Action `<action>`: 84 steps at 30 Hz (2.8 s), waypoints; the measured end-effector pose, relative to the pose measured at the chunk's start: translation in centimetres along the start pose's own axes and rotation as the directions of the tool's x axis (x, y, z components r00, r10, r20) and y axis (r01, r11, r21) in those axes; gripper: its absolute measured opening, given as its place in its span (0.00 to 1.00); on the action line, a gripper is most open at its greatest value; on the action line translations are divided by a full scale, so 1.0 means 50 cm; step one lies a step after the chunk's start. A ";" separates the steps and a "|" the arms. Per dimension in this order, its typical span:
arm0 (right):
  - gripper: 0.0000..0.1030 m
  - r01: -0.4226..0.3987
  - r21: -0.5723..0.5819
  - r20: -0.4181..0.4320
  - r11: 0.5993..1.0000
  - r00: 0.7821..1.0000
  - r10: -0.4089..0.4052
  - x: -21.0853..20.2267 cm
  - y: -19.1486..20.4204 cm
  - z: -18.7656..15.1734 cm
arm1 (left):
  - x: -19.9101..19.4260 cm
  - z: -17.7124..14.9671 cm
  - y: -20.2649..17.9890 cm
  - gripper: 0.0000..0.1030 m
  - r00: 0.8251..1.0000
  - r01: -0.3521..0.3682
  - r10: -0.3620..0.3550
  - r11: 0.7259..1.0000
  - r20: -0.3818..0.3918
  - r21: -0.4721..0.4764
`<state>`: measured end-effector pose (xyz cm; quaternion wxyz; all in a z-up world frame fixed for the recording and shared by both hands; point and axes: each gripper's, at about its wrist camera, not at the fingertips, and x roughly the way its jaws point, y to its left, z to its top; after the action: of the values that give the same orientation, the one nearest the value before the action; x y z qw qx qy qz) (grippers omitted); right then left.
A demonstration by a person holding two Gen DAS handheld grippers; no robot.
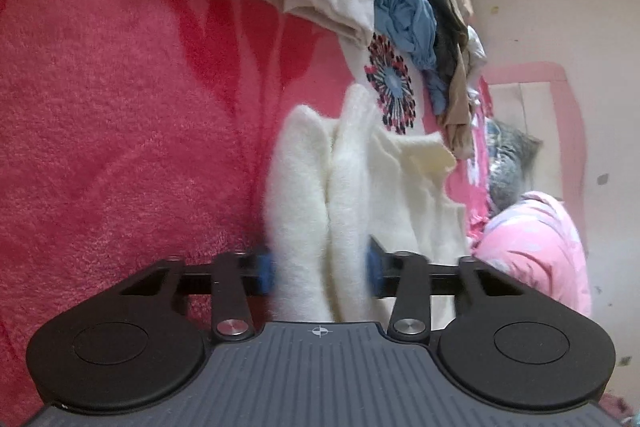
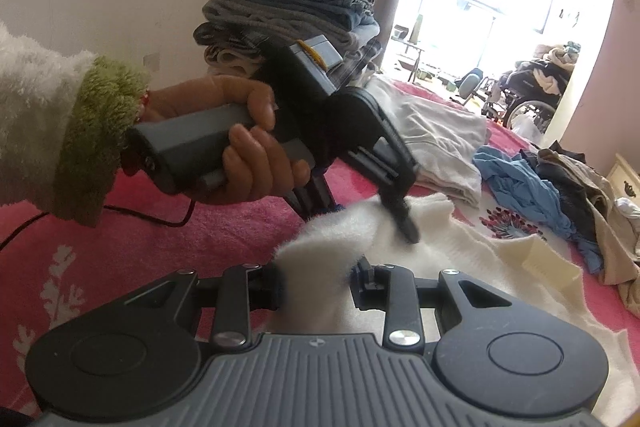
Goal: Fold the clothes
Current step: 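Grasp the fleece side edge with the right gripper while the left gripper grasps beside it, then lift the pinched fleece edge with both grippers and fold it over the fleece body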
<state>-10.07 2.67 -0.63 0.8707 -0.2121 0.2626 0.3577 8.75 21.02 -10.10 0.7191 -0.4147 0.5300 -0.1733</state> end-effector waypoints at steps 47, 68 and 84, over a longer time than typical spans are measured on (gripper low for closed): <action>0.30 0.049 0.912 0.109 0.407 0.929 -0.354 -0.384 -0.474 -0.354 | 0.446 -0.178 -0.633 0.26 0.918 -0.258 0.383 0.772 -0.102 0.581; 0.57 -0.170 0.974 0.151 -0.151 0.980 -0.133 -0.352 -0.582 -0.545 | 0.188 -0.303 -0.482 0.45 0.992 -0.006 0.102 0.614 -0.072 0.789; 0.33 -0.006 0.996 -0.015 0.088 0.974 0.228 -0.195 -0.688 -0.412 | 0.172 -0.380 -0.431 0.45 0.994 -0.079 -0.028 0.491 0.107 0.868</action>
<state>3.00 -36.31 -4.33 0.7302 0.4195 0.5213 0.1379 -1.09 -5.60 -0.39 0.8596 0.0037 0.3371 -0.3839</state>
